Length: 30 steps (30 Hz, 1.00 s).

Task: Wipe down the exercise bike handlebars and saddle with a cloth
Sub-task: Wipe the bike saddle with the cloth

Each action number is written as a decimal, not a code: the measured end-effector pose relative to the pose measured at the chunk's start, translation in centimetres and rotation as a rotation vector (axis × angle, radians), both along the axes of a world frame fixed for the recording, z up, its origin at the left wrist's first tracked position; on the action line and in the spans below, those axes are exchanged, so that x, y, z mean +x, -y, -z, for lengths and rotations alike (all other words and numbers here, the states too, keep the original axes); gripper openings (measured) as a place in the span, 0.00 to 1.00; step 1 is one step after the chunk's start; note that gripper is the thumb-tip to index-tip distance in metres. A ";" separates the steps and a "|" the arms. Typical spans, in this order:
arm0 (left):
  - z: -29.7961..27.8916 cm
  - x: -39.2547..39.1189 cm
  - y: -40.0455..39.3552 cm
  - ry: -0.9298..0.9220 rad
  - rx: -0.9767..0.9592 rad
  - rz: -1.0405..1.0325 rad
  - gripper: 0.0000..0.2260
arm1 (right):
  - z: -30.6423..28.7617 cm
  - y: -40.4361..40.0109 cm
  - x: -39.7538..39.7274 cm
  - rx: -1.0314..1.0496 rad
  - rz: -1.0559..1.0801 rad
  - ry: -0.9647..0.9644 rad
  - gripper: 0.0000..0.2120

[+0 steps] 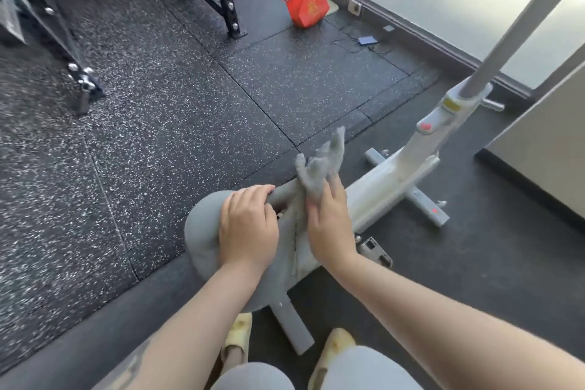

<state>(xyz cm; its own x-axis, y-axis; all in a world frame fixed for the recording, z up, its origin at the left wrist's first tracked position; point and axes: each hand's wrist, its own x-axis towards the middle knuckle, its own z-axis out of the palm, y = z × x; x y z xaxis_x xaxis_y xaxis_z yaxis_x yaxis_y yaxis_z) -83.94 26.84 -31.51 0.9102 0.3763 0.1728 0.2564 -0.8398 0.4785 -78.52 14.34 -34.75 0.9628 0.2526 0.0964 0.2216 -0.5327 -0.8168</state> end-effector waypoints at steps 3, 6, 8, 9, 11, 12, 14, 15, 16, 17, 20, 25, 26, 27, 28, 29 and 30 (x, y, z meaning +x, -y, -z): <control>0.1 0.1 0.0 0.014 0.044 0.004 0.16 | -0.1 3.1 1.1 -0.146 -0.293 0.230 0.24; 0.0 0.1 0.2 0.017 0.036 -0.009 0.16 | -1.5 2.9 5.7 -0.153 -0.292 -0.101 0.17; 0.1 0.1 0.2 0.023 0.037 -0.018 0.16 | -1.4 1.8 6.5 -0.063 -0.163 -0.296 0.10; 0.2 0.0 0.1 0.027 0.040 -0.021 0.16 | -1.2 1.2 6.3 -0.003 -0.124 -0.336 0.10; 0.2 0.1 0.1 0.040 0.042 -0.026 0.16 | -1.4 0.6 6.1 0.136 -0.057 -0.415 0.13; 0.2 0.2 0.1 0.040 0.038 -0.027 0.16 | -1.5 0.5 6.4 0.215 0.026 -0.496 0.13; 0.1 0.2 0.2 0.030 0.034 -0.019 0.16 | -2.6 -0.1 6.3 0.372 0.217 -0.702 0.12; 0.1 0.1 0.3 0.031 0.037 -0.019 0.16 | -2.5 -0.6 5.6 0.318 0.271 -0.685 0.13; 0.1 0.0 0.3 0.036 0.043 -0.019 0.16 | -2.4 -1.0 4.3 0.186 0.273 -0.586 0.16; 0.1 0.0 0.2 0.043 0.050 -0.018 0.17 | -2.3 -1.5 2.6 0.007 0.231 -0.426 0.20; 0.2 0.2 0.2 0.054 0.066 -0.017 0.14 | -2.4 -1.1 1.2 -0.287 0.009 -0.036 0.28; 0.2 0.3 0.2 0.023 0.050 -0.007 0.16 | -3.3 -0.4 7.7 -0.215 -0.071 -0.403 0.20; 0.2 0.2 0.2 0.022 0.045 -0.004 0.17 | -3.6 -0.5 7.9 -0.285 -0.042 -0.457 0.17; 0.2 0.1 0.1 0.022 0.044 -0.001 0.17 | -3.8 -0.8 7.6 -0.439 -0.057 -0.418 0.17; 0.2 0.1 0.1 0.025 0.044 0.002 0.17 | -4.1 -1.4 7.1 -0.631 -0.094 -0.312 0.16; 0.1 0.1 0.1 0.027 0.041 0.003 0.17 | -4.5 -2.2 6.3 -0.791 -0.140 -0.157 0.17; 0.1 0.3 0.1 0.023 0.034 0.002 0.16 | -5.1 -3.1 5.5 -0.872 -0.189 0.001 0.17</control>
